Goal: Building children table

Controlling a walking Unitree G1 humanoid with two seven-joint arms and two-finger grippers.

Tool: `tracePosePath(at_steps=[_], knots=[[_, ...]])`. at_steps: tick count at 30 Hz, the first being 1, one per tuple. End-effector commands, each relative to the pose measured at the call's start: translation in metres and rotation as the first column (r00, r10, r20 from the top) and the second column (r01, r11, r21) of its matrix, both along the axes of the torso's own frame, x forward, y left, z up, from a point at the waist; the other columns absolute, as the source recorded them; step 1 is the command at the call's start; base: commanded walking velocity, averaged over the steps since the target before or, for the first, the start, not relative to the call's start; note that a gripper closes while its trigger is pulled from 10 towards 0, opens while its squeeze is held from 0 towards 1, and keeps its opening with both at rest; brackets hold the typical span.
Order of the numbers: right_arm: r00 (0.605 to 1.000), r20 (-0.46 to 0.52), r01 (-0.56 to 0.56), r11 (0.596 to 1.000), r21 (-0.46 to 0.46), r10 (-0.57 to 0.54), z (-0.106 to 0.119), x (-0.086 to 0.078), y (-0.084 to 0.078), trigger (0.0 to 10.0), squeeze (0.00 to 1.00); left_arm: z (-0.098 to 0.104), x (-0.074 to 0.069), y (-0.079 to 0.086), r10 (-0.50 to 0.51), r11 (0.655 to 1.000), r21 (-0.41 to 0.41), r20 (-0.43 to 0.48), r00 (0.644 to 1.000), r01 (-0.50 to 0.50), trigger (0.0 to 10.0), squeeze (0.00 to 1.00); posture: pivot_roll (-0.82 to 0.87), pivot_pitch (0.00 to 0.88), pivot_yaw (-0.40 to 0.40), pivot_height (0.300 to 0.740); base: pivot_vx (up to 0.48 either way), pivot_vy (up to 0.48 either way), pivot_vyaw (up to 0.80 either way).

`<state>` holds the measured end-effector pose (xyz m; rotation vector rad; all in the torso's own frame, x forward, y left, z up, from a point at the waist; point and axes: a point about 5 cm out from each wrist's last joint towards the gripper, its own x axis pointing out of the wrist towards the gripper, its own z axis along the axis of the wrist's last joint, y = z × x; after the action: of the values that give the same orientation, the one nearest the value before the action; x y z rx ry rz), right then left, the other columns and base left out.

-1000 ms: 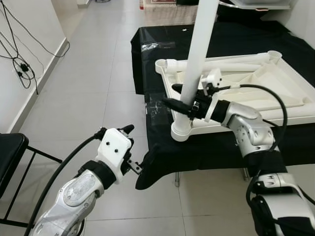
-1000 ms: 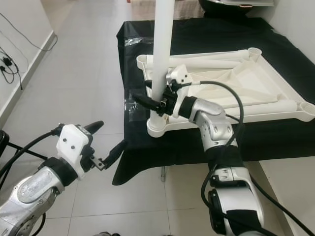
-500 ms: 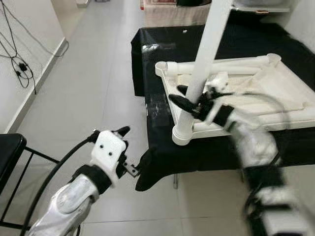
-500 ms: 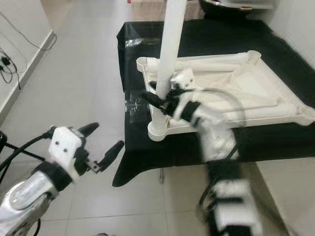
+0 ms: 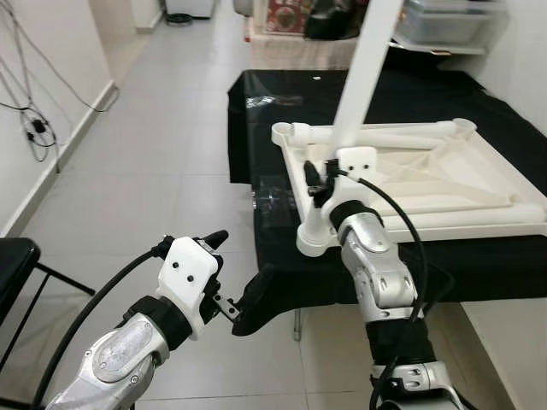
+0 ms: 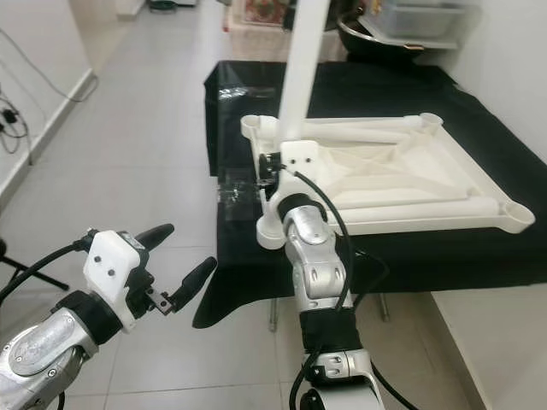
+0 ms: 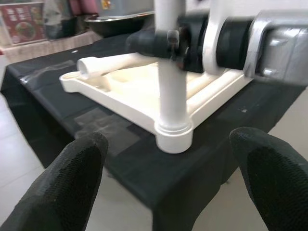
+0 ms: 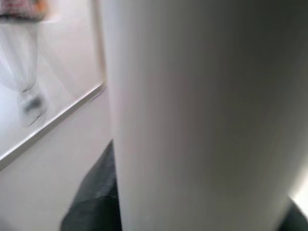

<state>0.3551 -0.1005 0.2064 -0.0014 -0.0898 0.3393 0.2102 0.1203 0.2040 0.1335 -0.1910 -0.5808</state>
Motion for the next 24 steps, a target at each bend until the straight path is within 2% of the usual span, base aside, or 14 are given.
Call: tracePosePath(at_steps=[1,5,6,7,9,12,16,17,18,19,20,22,23,24], knots=[[0.996,-0.043,-0.075,0.996,0.058,0.077,-0.011,0.000,0.000,10.0,1.00,-0.002,0.001,0.000,-0.001,1.000,0.006,-0.012,1.000,0.001,10.0,0.00,0.15,0.174,-0.044,0.740,0.000,0.000,0.00],[0.987,0.022,-0.161,0.981,0.105,0.159,0.003,0.002,-0.008,10.0,1.00,-0.002,0.000,-0.001,-0.002,1.000,0.006,-0.011,1.000,0.002,10.0,0.00,0.16,0.175,-0.047,0.740,0.000,0.000,0.00],[0.974,0.059,-0.225,0.967,0.122,0.219,0.013,0.001,-0.012,10.0,0.26,-0.002,0.000,-0.001,-0.003,1.000,0.005,-0.011,1.000,0.003,10.0,0.00,0.16,0.175,-0.045,0.740,0.000,0.000,0.00],[0.958,0.093,-0.281,0.955,0.097,0.273,0.021,0.001,-0.018,10.0,0.00,-0.002,-0.001,-0.001,-0.004,1.000,0.006,-0.011,1.000,0.004,10.0,0.00,0.16,0.176,-0.045,0.740,0.000,0.000,0.00],[0.936,0.112,-0.343,0.936,0.077,0.334,0.027,0.001,-0.021,10.0,0.00,-0.002,-0.001,-0.002,-0.005,1.000,0.006,-0.011,1.000,0.005,10.0,0.00,0.17,0.175,-0.048,0.740,0.000,0.000,0.00],[0.860,0.124,-0.495,0.868,-0.028,0.494,0.038,0.001,-0.028,10.0,0.00,-0.002,-0.002,-0.002,-0.003,1.000,0.006,-0.011,1.000,0.003,10.0,0.00,0.17,0.175,-0.049,0.740,0.000,0.000,0.00],[0.831,0.114,-0.542,0.839,-0.053,0.545,0.041,0.001,-0.029,10.0,0.00,-0.002,-0.002,-0.002,-0.002,1.000,0.006,-0.010,1.000,0.002,10.0,0.00,0.17,0.175,-0.049,0.740,0.000,0.000,0.00],[0.777,0.101,-0.616,0.783,-0.081,0.621,0.045,0.002,-0.030,9.8,0.00,-0.002,-0.002,-0.002,-0.001,1.000,0.006,-0.010,1.000,0.001,10.0,0.00,0.18,0.174,-0.052,0.740,0.000,0.000,0.00],[0.722,0.096,-0.677,0.728,-0.108,0.685,0.053,0.003,-0.030,3.6,0.00,-0.001,-0.002,-0.001,0.003,1.000,0.008,-0.008,1.000,-0.003,10.0,0.00,0.19,0.173,-0.053,0.740,0.000,0.000,0.00],[0.722,0.096,-0.677,0.728,-0.108,0.685,0.053,0.003,-0.030,3.6,0.00,-0.001,-0.002,-0.001,0.003,1.000,0.008,-0.008,1.000,-0.003,10.0,0.00,0.19,0.173,-0.053,0.740,0.000,0.000,0.00],[0.687,0.094,-0.711,0.693,-0.123,0.721,0.057,0.003,-0.031,0.0,0.00,-0.001,-0.002,-0.001,0.005,1.000,0.010,-0.007,1.000,-0.005,10.0,0.00,0.19,0.174,-0.054,0.740,0.000,0.000,0.00],[0.687,0.094,-0.711,0.693,-0.123,0.721,0.057,0.003,-0.031,0.0,0.00,-0.001,-0.002,-0.001,0.005,1.000,0.010,-0.007,1.000,-0.005,10.0,0.00,0.19,0.174,-0.054,0.740,0.000,0.000,0.00],[0.634,0.098,-0.756,0.641,-0.129,0.767,0.065,0.002,-0.032,0.0,0.00,0.000,-0.002,0.000,0.010,1.000,0.011,-0.006,1.000,-0.010,10.0,0.00,0.20,0.172,-0.055,0.740,0.000,0.000,0.00],[0.634,0.098,-0.756,0.641,-0.129,0.767,0.065,0.002,-0.032,0.0,0.00,0.000,-0.002,0.000,0.010,1.000,0.011,-0.006,1.000,-0.010,10.0,0.00,0.20,0.172,-0.055,0.740,0.000,0.000,0.00]])
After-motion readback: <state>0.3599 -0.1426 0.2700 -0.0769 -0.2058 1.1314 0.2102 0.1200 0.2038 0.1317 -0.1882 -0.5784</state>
